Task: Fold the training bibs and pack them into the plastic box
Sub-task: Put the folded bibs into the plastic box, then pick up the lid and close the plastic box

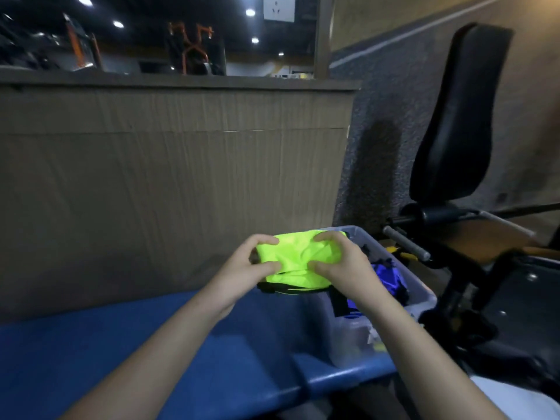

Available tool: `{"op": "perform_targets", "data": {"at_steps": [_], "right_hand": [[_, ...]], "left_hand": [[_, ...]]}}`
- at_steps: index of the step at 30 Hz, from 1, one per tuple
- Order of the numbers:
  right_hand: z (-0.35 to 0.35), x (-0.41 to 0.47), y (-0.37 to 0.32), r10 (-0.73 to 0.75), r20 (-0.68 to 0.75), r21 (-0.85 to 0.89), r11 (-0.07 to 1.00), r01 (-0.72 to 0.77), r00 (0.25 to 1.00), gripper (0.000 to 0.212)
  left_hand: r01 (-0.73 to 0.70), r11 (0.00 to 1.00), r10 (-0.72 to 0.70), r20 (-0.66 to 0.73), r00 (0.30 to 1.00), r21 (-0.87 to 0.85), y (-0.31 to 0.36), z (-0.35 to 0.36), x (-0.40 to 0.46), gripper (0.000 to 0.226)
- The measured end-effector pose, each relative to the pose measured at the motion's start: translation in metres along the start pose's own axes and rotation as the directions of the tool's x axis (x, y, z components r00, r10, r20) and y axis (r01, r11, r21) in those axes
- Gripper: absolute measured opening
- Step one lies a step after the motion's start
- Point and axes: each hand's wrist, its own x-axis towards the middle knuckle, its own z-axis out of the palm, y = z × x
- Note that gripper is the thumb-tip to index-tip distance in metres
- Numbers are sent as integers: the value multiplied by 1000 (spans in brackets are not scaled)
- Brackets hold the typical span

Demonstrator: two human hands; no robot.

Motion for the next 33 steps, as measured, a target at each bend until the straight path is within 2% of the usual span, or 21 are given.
{"op": "perform_targets", "data": {"at_steps": [9,15,18,21,23,26,30,33], "right_hand": [[-75,8,49,37,-78,-31,999,-40,996,40],[-87,52,60,1,-113,-76,997,-10,994,41],[-84,61,72,49,-94,-149,987,-63,994,44],[-81,54,90,108,-77,-211,970,-122,991,62],[-83,46,100,127,-67,-210,968,-138,990,62],[-89,35,103,119,-101,-159,978,-134,988,49],[-97,15,95,82,-135,-146,984,-102,987,46],[-109,-8,92,73,-145,-125,988,-92,987,43]], "left_hand": [[-13,1000,15,96,995,-19,15,84,31,45],[-23,1000,22,57,998,16,15,98,66,47],[37,979,-49,58,997,203,2,100,80,50],[120,892,-141,15,990,436,-12,96,84,66],[110,869,-132,12,991,483,-15,94,79,60],[28,900,-61,63,996,435,-15,96,70,42],[-106,920,58,135,989,378,-4,116,54,37],[-155,942,104,182,978,297,2,140,39,34]]}}
